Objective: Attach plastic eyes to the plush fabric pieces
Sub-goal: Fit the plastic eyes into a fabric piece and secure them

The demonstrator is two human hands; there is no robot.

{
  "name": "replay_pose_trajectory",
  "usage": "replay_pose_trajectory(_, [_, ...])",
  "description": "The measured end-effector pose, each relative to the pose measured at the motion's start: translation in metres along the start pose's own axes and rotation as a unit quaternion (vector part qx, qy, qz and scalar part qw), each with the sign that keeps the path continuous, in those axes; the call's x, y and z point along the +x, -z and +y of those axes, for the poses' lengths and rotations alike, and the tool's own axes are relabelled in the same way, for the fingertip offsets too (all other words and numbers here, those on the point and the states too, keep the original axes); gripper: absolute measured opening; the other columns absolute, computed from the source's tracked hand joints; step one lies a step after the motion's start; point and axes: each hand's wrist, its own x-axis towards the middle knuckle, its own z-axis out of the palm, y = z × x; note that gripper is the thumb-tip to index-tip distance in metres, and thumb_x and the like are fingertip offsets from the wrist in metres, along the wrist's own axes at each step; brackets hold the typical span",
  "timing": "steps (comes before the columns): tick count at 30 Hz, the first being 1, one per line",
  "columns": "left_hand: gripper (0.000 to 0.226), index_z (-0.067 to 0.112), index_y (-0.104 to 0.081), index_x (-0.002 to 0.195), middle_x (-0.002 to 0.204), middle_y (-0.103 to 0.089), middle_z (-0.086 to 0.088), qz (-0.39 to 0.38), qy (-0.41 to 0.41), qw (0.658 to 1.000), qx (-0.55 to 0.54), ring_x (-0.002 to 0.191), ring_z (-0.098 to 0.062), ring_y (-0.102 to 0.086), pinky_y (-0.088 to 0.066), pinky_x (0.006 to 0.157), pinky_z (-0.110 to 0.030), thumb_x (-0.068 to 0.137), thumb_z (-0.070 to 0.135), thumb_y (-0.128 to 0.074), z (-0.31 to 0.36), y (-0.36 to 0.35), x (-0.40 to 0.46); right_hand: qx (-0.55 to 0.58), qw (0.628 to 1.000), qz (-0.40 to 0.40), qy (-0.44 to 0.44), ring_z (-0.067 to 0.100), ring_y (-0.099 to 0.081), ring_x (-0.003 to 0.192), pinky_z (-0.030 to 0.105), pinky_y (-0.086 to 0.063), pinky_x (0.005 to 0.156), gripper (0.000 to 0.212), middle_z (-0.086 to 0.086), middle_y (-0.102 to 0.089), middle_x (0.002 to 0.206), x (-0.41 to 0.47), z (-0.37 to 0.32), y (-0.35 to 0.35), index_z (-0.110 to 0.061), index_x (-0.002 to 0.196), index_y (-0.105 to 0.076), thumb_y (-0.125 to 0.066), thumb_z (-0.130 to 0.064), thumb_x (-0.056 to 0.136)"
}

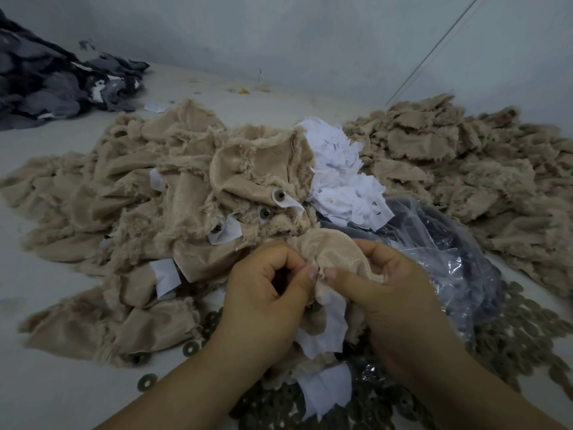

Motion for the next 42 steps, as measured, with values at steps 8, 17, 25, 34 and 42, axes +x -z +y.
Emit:
replay_pose_trajectory(8, [0.016, 0.009, -0.062, 0.072, 0.067, -0.059, -0.006, 0.011, 0.005, 1.000, -0.007, 0.060, -0.020, -0.056, -0.050, 0.055, -0.032, 0.085, 0.019, -0.065, 0.0036, 0.0003, -0.0018, -0.063, 0.996, 0.037, 0.050, 0.021, -0.077, 0.078, 0.035, -0.063, 0.064, 0.033, 0.003, -0.078, 0.087, 0.0003, -0.0038, -0.0018, -0.016, 0.102, -0.072, -0.082, -0.001, 0.074])
replay_pose_trajectory(17, [0.007, 0.013, -0.075, 0.090, 0.090, -0.063, 0.005, 0.002, -0.126, 0.984, 0.123, 0.084, -0.006, -0.062, -0.049, 0.070, -0.014, 0.089, 0.013, -0.067, 0.0031, 0.0023, -0.0025, -0.059, 0.997, 0.026, 0.034, 0.018, -0.076, 0.074, 0.026, -0.060, 0.058, 0.027, 0.002, -0.078, 0.084, -0.0002, -0.0039, -0.0010, -0.013, 0.102, -0.072, -0.081, -0.003, 0.078])
replay_pose_trajectory(25, [0.009, 0.006, -0.066, 0.081, 0.084, -0.057, 0.003, 0.007, -0.180, 0.952, 0.246, 0.079, -0.003, -0.052, -0.039, 0.073, -0.008, 0.087, 0.001, -0.063, -0.0028, 0.0022, -0.0012, -0.093, 0.993, 0.038, 0.055, 0.014, -0.075, 0.067, 0.021, -0.056, 0.052, 0.027, -0.003, -0.077, 0.077, -0.0011, -0.0035, -0.0017, -0.014, 0.097, -0.073, -0.084, -0.004, 0.075])
replay_pose_trajectory(34, [0.008, 0.006, -0.065, 0.080, 0.085, -0.056, 0.001, -0.002, -0.182, 0.957, 0.224, 0.079, -0.005, -0.052, -0.041, 0.069, -0.011, 0.088, 0.009, -0.063, 0.0003, 0.0011, -0.0003, -0.095, 0.992, 0.046, 0.062, 0.013, -0.075, 0.067, 0.021, -0.056, 0.053, 0.026, -0.002, -0.077, 0.077, -0.0007, -0.0054, -0.0014, -0.012, 0.098, -0.072, -0.083, -0.005, 0.075])
replay_pose_trajectory(42, [0.008, 0.004, -0.069, 0.077, 0.083, -0.059, -0.001, -0.001, -0.196, 0.952, 0.235, 0.075, -0.007, -0.054, -0.042, 0.070, -0.013, 0.085, 0.002, -0.068, 0.0000, 0.0004, -0.0015, -0.186, 0.971, 0.055, 0.141, -0.005, -0.067, 0.056, 0.008, -0.048, 0.048, 0.034, -0.020, -0.072, 0.065, -0.0053, -0.0067, -0.0049, -0.030, 0.084, -0.068, -0.085, -0.003, 0.072])
